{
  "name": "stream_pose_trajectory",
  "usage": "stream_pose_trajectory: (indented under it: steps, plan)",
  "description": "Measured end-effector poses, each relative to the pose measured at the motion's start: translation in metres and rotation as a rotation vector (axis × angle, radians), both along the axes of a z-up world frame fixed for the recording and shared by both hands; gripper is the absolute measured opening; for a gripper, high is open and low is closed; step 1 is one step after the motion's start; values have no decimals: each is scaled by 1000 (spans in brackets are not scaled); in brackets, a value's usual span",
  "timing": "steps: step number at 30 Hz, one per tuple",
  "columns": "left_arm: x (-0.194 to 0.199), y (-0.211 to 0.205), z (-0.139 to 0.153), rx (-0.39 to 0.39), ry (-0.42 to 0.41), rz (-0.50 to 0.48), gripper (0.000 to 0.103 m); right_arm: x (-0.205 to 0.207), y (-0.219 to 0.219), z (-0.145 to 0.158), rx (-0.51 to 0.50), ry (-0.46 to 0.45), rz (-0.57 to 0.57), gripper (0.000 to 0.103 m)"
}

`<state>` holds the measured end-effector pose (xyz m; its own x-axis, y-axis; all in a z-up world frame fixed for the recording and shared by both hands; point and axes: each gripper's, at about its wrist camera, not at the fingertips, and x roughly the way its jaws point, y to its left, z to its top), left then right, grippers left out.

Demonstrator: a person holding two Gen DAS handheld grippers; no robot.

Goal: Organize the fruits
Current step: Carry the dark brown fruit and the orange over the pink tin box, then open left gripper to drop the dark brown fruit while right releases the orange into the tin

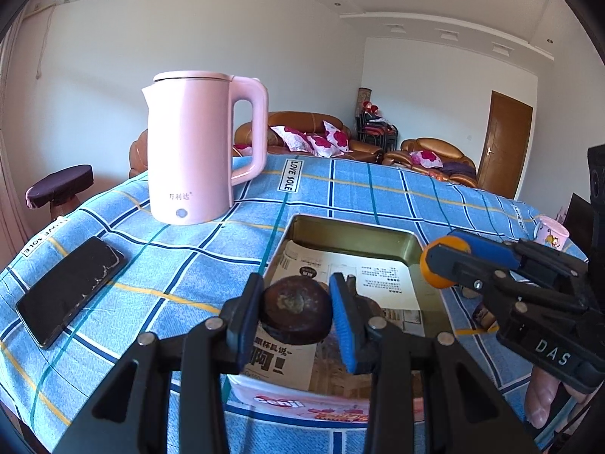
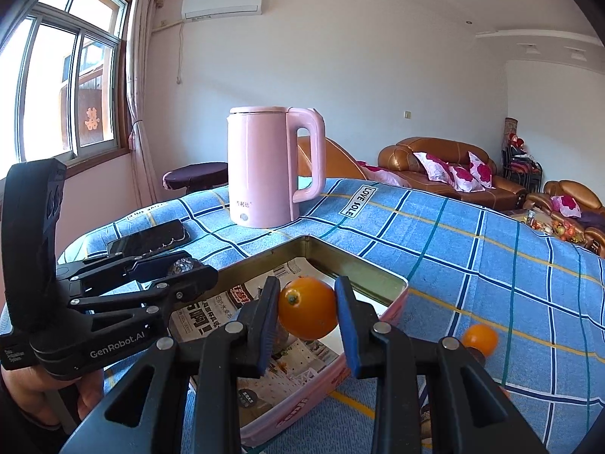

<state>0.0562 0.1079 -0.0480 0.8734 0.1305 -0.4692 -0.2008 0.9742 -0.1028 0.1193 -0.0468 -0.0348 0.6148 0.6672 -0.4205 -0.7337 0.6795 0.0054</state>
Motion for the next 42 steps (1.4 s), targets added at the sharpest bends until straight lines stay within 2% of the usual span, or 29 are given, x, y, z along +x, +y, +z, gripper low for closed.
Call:
stream_pose_trajectory:
  steps: [12,30,42]
  plan:
    - [8,2,-9,-12,36,-12,37,10,11,-12,-22,43,-15,32]
    - [20,-5,-18,11,104,-36,37,22,23,-21,-83,118,-13,32]
    - [22,-4,-20,14,106,-35,38,26,25,-23,-93,138,-17,32]
